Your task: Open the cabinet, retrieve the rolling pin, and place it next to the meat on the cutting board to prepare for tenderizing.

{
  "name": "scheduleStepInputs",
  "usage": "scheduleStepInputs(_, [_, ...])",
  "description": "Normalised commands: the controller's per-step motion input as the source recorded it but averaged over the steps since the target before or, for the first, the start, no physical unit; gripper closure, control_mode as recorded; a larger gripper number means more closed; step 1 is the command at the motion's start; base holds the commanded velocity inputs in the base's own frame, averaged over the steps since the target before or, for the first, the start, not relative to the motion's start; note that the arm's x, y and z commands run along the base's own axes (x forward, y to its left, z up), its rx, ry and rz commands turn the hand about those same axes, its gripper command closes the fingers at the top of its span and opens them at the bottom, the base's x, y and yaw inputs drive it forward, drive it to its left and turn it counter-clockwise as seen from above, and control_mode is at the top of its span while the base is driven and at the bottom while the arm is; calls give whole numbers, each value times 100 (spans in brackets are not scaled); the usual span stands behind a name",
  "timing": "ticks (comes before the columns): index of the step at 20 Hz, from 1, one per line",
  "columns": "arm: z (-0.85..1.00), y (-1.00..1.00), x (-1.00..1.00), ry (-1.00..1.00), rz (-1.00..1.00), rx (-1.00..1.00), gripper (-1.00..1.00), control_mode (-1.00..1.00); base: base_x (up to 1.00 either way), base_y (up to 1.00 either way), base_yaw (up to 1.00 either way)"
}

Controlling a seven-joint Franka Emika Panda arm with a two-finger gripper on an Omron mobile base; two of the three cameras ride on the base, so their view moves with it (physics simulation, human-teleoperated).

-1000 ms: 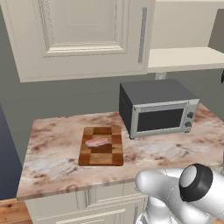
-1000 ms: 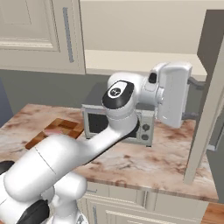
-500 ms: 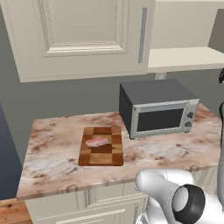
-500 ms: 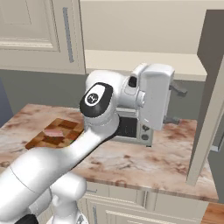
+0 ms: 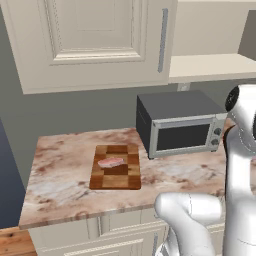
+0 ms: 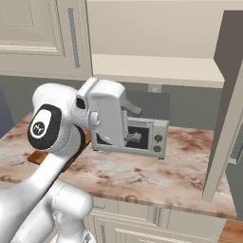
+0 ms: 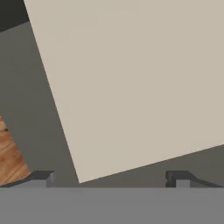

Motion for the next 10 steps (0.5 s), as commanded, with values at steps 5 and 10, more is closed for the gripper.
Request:
scheduleStepInputs(5, [11, 100, -28, -20, 10, 7, -100, -100, 0, 0, 0])
scheduleStepInputs(10, [11, 100, -9, -22, 12, 8, -100, -100, 0, 0, 0])
